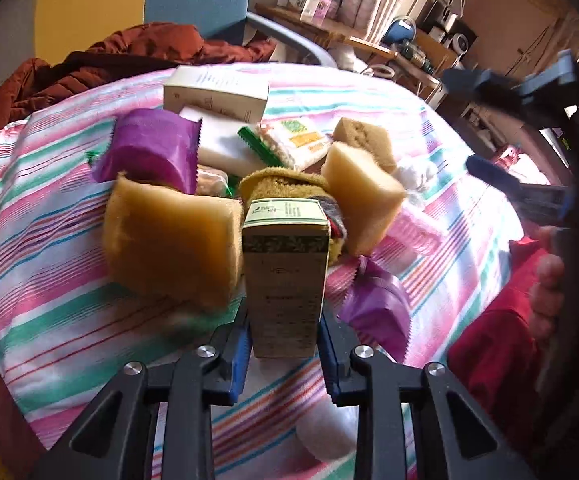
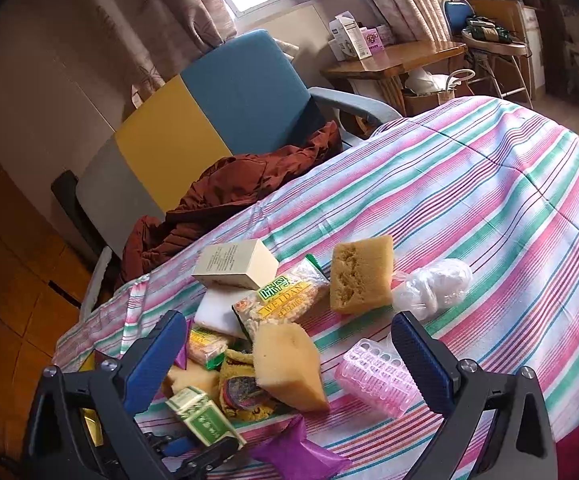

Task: Organize objects
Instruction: 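Grasp the green-and-white box with the left tool while the right tool grasps a yellow sponge, then carry the box and sponge into the gold tray and open both tools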

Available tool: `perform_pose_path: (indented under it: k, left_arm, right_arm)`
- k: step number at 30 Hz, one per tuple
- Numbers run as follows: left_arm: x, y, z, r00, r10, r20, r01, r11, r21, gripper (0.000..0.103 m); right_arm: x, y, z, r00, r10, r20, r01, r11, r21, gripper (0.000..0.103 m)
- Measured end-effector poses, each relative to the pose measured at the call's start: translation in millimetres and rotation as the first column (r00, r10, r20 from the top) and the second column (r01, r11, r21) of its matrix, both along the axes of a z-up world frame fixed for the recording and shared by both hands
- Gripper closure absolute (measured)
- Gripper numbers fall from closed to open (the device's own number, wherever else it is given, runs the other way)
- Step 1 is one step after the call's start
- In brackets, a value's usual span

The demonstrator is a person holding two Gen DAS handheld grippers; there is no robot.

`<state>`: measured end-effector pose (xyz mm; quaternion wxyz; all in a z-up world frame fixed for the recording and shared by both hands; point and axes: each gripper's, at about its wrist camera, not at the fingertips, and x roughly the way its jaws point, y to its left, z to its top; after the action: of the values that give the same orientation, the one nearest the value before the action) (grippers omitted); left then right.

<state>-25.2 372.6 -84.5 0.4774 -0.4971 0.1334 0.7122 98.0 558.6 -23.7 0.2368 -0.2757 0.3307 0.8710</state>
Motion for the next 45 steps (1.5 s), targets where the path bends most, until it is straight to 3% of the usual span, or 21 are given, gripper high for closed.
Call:
perform_pose_path:
  k: [4,8,10,12,15,16,18,22,26,27,28,31,34,35,39,42,45]
  left_arm:
    - [4.8,-26.0,17.1,1.000,0.007,0.004,-0.007,0.999,0.039,0.074]
    - [10.6,-56.8,32.6,1.000,0.028,-0.012,-0.027,0.998,0.065,0.074]
    - [8.4,-70.1,36.0,0.999,0.046,-0.012,-0.045,0.996,0.076,0.074]
    - [8.8,-82.7,40.4,0.998,0.066,-0.017,-0.064,0.994,0.088,0.074]
    - [9.2,-101.8,49.3,0.995,0.096,-0.028,-0.092,0.990,0.109,0.073]
    - [9.2,-109.5,53.2,0.994,0.108,-0.031,-0.104,0.988,0.118,0.073]
    - [9.2,-122.7,59.3,0.990,0.132,-0.040,-0.126,0.983,0.134,0.073]
    - [5.6,-154.1,75.3,0.978,0.198,-0.060,-0.186,0.967,0.172,0.073]
    - [-6.1,-193.0,85.4,0.958,0.280,-0.062,-0.262,0.943,0.203,0.073]
    - [-9.2,-203.3,87.2,0.952,0.300,-0.062,-0.282,0.937,0.208,0.073]
    - [-11.6,-212.5,88.4,0.946,0.318,-0.065,-0.298,0.931,0.211,0.073]
    - [-20.8,-243.3,87.3,0.921,0.383,-0.073,-0.361,0.908,0.214,0.073]
    - [-28.3,-270.3,81.0,0.893,0.445,-0.069,-0.423,0.882,0.208,0.073]
    - [-29.6,-278.3,78.7,0.887,0.457,-0.064,-0.436,0.875,0.212,0.073]
    - [-32.9,-297.6,76.5,0.873,0.485,-0.043,-0.464,0.856,0.227,0.073]
    - [-32.4,-306.4,75.5,0.869,0.493,-0.038,-0.472,0.850,0.232,0.073]
    - [-32.1,-309.9,73.9,0.867,0.499,-0.024,-0.480,0.846,0.234,0.073]
  right_arm:
    - [-7.9,-6.8,-1.3,0.999,0.037,0.036,-0.039,0.999,0.032,0.000]
    - [-27.2,-27.3,-3.8,0.985,0.128,0.117,-0.141,0.984,0.112,0.004]
    - [-37.8,-35.8,-10.9,0.970,0.155,0.188,-0.183,0.973,0.144,0.015]
    - [-47.1,-40.4,-21.8,0.948,0.149,0.280,-0.202,0.965,0.169,0.037]
    - [-53.8,-36.4,-40.6,0.915,0.157,0.373,-0.220,0.967,0.132,0.046]
    - [-53.3,-36.0,-41.7,0.914,0.172,0.368,-0.230,0.966,0.119,0.050]
    - [-51.2,-40.0,-35.1,0.924,0.178,0.338,-0.240,0.958,0.154,0.069]
    - [-40.0,-46.5,-14.3,0.951,0.147,0.271,-0.218,0.942,0.254,0.076]
    - [-38.5,-47.6,-7.7,0.959,0.131,0.251,-0.199,0.942,0.271,0.081]
    - [-36.0,-47.0,-3.2,0.964,0.126,0.233,-0.190,0.942,0.278,0.091]
    - [-33.8,-46.1,1.5,0.968,0.122,0.220,-0.182,0.943,0.278,0.094]
    - [-28.8,-49.5,19.2,0.977,0.134,0.168,-0.175,0.948,0.265,0.094]
    - [-32.8,-60.1,37.7,0.976,0.118,0.184,-0.174,0.928,0.330,0.093]
    - [-35.3,-57.1,37.6,0.974,0.107,0.198,-0.166,0.936,0.311,0.085]
    - [-34.3,-47.0,17.9,0.958,0.087,0.273,-0.161,0.951,0.263,0.036]
    - [-36.1,-50.9,-2.9,0.922,0.132,0.363,-0.231,0.942,0.244,0.030]
    - [-44.4,-58.4,-18.1,0.846,0.195,0.496,-0.352,0.904,0.245,0.027]
